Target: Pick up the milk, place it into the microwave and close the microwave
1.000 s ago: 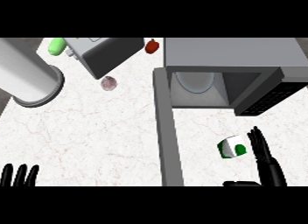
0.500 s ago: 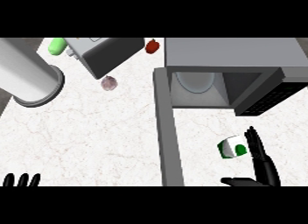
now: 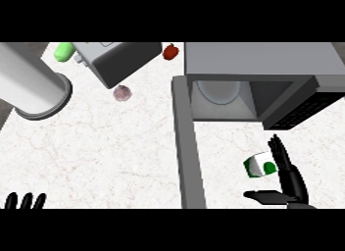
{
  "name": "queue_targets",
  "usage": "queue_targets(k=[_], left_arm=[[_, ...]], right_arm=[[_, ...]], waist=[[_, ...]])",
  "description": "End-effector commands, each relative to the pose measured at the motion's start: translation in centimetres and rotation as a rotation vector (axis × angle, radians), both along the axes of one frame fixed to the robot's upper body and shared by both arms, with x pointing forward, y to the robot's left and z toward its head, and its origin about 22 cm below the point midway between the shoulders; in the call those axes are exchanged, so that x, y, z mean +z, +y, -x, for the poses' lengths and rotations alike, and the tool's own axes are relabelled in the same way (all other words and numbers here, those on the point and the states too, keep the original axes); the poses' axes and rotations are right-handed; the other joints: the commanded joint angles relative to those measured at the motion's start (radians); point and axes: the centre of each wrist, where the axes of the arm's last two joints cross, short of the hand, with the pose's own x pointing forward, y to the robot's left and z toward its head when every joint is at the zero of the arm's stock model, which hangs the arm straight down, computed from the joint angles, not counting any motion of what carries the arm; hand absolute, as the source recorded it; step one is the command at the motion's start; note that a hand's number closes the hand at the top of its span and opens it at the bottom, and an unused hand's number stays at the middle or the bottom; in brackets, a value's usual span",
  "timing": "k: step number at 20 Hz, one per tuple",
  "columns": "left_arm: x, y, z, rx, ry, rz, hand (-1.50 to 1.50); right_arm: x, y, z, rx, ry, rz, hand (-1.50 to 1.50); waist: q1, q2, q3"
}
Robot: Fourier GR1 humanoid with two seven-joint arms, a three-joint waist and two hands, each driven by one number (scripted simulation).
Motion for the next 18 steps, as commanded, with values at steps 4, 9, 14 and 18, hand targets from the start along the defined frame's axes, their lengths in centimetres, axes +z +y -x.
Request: queue_targets(k=[4, 9, 14, 18], left_arm=[[0.7, -0.1, -1.0, -0.002, -0.005, 0.005, -1.50], [-0.1, 0.2, 1.7, 0.003, 0.002, -0.025, -1.50], [-1.5, 0.4, 0.9, -0.004, -0.011, 0.008, -1.50], [-1.1, -0.2, 0.7, 0.001, 0.002, 0.016, -1.50]], right_arm=[[-0.2, 0.9, -1.1, 0.017, -0.015, -0.065, -1.50], [-1.1, 1.6, -0.1, -0.038, -0.059, -0.035, -1.50], [0.0, 3.4, -3.2, -0.052, -0.100, 0.130, 1.50], [-0.2, 4.9, -3.8, -0.118, -0.130, 0.098, 1.50]], waist=[[-0.004, 0.000, 0.000], [0.004, 0.000, 0.000], [0.009, 0.002, 0.000], [0.008, 0.003, 0.001]])
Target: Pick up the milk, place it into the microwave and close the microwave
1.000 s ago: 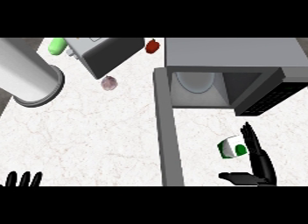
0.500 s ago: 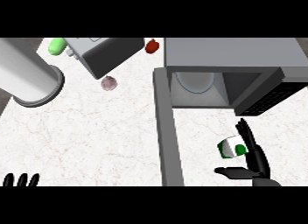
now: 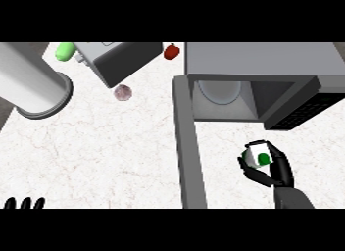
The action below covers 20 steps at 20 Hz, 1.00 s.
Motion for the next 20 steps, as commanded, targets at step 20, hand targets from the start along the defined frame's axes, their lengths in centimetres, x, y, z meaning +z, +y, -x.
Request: queue_targets(k=[20], left_arm=[[0.7, -0.9, 0.4, -0.019, 0.014, 0.016, -1.50]], right_arm=[[3.0, 3.6, -5.7, -0.112, -0.229, -0.057, 1.50]], waist=[[-0.006, -0.002, 0.000]])
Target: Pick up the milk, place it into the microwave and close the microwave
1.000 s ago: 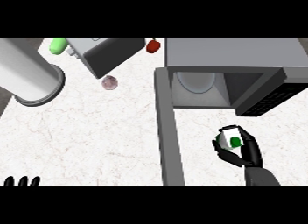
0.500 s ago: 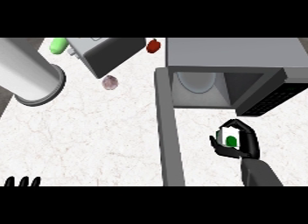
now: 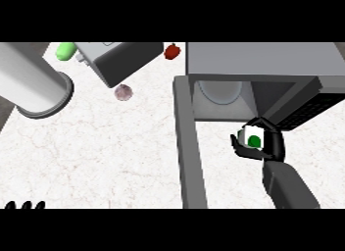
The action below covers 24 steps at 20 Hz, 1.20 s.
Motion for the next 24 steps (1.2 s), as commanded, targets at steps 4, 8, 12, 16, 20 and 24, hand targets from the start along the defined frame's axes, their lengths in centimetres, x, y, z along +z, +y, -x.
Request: queue_targets(k=[4, 8, 12, 16, 20, 24], left_arm=[[-0.3, 0.3, 0.3, 0.018, 0.011, -0.007, -1.50], [-1.1, 0.8, 0.9, -0.024, 0.029, -0.004, -1.50], [1.4, -0.7, 0.9, -0.018, 0.014, 0.006, -1.50], [2.1, -0.2, 0.8, -0.018, 0.000, 0.017, -1.50], [1.1, -1.1, 0.4, 0.007, 0.004, 0.003, -1.50], [0.9, 0.0, 1.7, 0.025, 0.015, 0.012, -1.50]], right_arm=[[1.1, 0.8, -0.4, 0.002, -0.100, 0.010, 1.50], [2.9, -0.9, 0.1, 0.014, -0.095, 0.028, 1.50], [2.5, -1.5, 4.6, 0.020, -0.071, 0.070, 1.50], [5.3, -2.0, 6.5, 0.026, -0.042, 0.078, 1.50], [7.9, 0.2, 8.2, 0.134, -0.080, -0.032, 1.50], [9.0, 2.5, 7.4, 0.192, -0.098, -0.216, 1.50]], waist=[[-0.016, -0.007, -0.002], [-0.025, -0.010, -0.003], [-0.036, -0.013, -0.003], [-0.033, -0.011, -0.003], [-0.036, -0.010, -0.003], [-0.018, -0.008, -0.002]])
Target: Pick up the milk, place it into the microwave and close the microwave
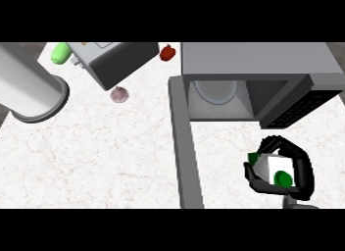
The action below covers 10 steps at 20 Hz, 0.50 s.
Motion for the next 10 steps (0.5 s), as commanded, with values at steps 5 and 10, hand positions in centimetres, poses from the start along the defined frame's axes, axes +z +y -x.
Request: queue_targets(k=[5, 10], left_arm=[[-0.5, 0.2, -0.6, 0.024, -0.003, 0.016, -1.50], [-0.7, 1.2, 1.0, 0.015, 0.002, 0.006, -1.50]], right_arm=[[3.2, 3.7, 0.5, 0.023, -0.018, -0.106, 1.50], [4.4, 5.5, -3.3, -0.008, -0.020, 0.030, 1.50]], waist=[[0.010, 0.005, 0.001], [0.018, 0.005, 0.001]])
